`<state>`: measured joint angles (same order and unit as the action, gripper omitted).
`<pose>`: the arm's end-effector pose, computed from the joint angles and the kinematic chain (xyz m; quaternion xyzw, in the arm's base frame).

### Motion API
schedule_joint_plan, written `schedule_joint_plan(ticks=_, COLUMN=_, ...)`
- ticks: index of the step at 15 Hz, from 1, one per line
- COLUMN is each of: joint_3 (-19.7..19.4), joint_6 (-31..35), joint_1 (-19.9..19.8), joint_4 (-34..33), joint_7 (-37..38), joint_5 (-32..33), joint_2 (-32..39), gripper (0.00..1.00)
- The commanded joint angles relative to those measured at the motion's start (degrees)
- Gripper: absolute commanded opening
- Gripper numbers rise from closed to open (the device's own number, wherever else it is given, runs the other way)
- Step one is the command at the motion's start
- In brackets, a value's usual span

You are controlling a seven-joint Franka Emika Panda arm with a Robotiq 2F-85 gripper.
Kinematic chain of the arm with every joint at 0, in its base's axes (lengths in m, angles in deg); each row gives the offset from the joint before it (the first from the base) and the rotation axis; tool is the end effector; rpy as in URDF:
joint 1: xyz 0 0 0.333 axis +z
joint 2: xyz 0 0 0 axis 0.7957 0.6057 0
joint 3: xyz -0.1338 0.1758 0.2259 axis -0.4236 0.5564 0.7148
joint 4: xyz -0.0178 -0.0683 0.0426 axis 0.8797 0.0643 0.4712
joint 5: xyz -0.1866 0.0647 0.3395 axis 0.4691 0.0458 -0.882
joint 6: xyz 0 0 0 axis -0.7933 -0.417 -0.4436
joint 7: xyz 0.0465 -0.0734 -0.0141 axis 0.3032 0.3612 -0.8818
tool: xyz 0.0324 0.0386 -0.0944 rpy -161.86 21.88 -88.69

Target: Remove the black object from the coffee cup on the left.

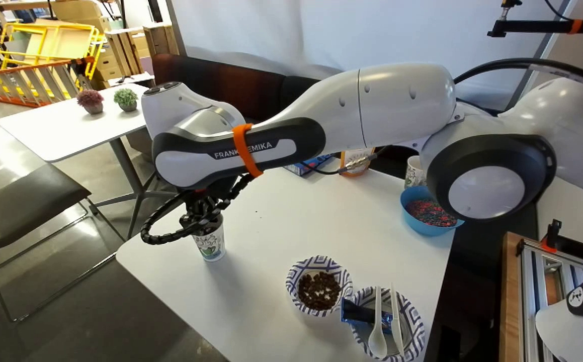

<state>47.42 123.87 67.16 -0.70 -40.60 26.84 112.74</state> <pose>0.7716 0.2238 0.2515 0.9744 0.2246 -0.0055 0.0091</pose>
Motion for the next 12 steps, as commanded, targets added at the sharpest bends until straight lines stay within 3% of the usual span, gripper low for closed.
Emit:
schedule_joint_plan(ticks=1, joint_3=-0.3, joint_6=-2.2, joint_1=0.7, joint_4=-3.7, joint_7=-1.0, joint_5=0.5, joint_2=2.6, gripper=0.64)
schedule_joint_plan(ticks=4, joint_3=-0.2, joint_6=-2.7, joint_1=0.7, joint_4=-4.1, joint_7=-1.3, joint_5=0.4, joint_2=2.9, gripper=0.54)
schedule_joint_plan(ticks=5, joint_3=-0.2, joint_6=-2.7, joint_1=0.7, joint_4=-4.1, joint_7=-1.3, joint_5=0.4, joint_2=3.0, gripper=0.56)
schedule_joint_plan(ticks=9, joint_3=-0.4, joint_6=-3.2, joint_1=0.7, joint_4=-4.5, joint_7=-1.6, joint_5=0.4, joint_2=3.5, gripper=0.47)
schedule_joint_plan(ticks=12, joint_3=-0.4, joint_6=-3.4, joint_1=0.5, joint_4=-4.7, joint_7=-1.8, joint_5=0.3, joint_2=4.1, gripper=0.53)
